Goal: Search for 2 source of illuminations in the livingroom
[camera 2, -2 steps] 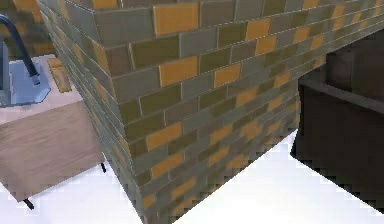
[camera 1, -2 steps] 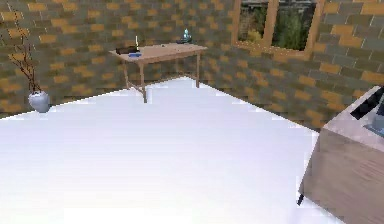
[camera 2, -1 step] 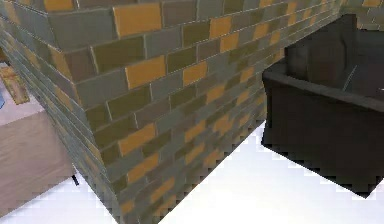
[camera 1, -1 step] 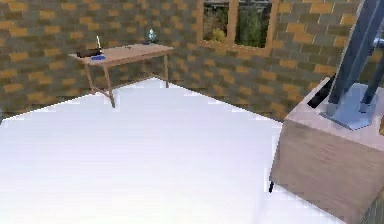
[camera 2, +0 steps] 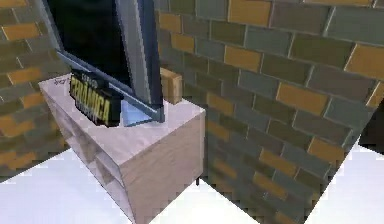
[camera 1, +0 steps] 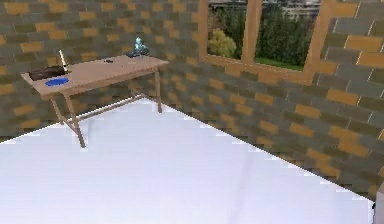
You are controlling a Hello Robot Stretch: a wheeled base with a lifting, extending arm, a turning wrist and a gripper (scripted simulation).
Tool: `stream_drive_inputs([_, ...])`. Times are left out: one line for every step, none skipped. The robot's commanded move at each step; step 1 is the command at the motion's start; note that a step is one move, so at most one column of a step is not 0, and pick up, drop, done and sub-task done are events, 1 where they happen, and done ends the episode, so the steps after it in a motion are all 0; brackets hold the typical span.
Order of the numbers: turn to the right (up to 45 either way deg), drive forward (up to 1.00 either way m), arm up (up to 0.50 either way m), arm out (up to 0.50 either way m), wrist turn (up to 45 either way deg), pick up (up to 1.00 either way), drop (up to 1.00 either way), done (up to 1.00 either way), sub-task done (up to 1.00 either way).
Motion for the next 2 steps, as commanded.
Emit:
stream_drive_inputs([3.0,0.0,0.0,0.0,0.0,0.0,0.0,0.0,0.0])
stream_drive_inputs([0.0,0.55,0.0,0.0,0.0,0.0,0.0,0.0,0.0])
